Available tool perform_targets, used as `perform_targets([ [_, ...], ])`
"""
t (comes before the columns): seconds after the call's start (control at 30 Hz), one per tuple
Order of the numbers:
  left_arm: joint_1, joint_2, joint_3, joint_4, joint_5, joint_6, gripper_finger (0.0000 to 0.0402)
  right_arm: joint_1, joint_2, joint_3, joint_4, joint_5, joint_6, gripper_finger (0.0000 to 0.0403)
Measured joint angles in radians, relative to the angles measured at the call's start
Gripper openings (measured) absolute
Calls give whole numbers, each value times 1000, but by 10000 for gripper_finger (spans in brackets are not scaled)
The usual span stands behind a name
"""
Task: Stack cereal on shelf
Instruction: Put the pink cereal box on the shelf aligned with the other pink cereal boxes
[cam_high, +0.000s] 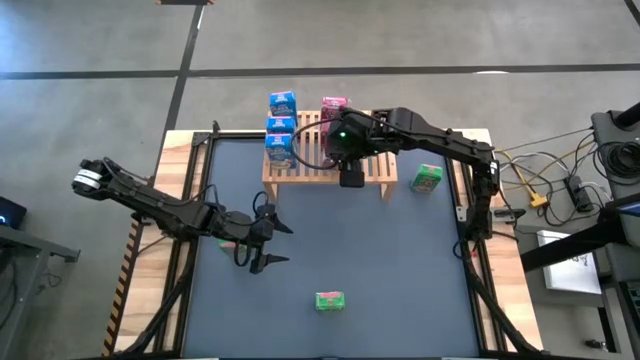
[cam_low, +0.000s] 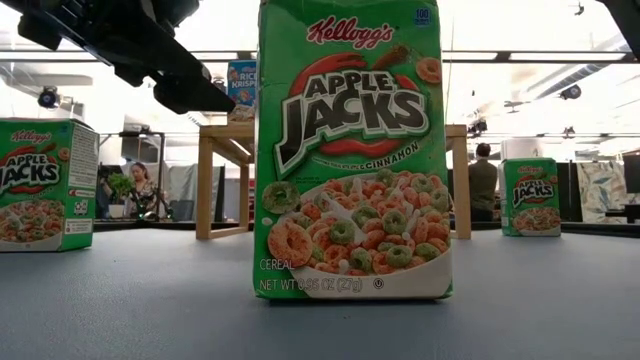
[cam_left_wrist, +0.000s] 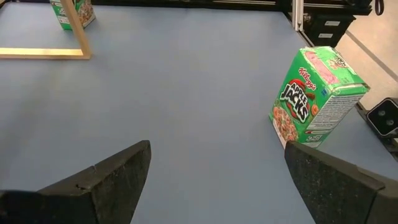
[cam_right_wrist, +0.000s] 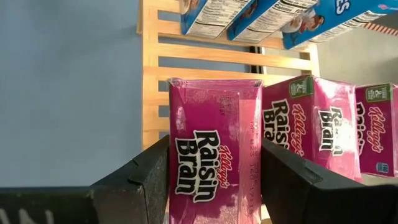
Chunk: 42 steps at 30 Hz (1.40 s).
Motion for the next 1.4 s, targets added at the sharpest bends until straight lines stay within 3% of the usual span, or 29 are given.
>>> perform_targets([
  [0.17, 0, 0, 0, 0, 0, 0, 354, 0, 0, -1, 4, -50, 8, 194],
  [1.4, 0, 0, -3, 3, 0, 0, 354, -18, 0, -2, 16, -50, 28, 194],
])
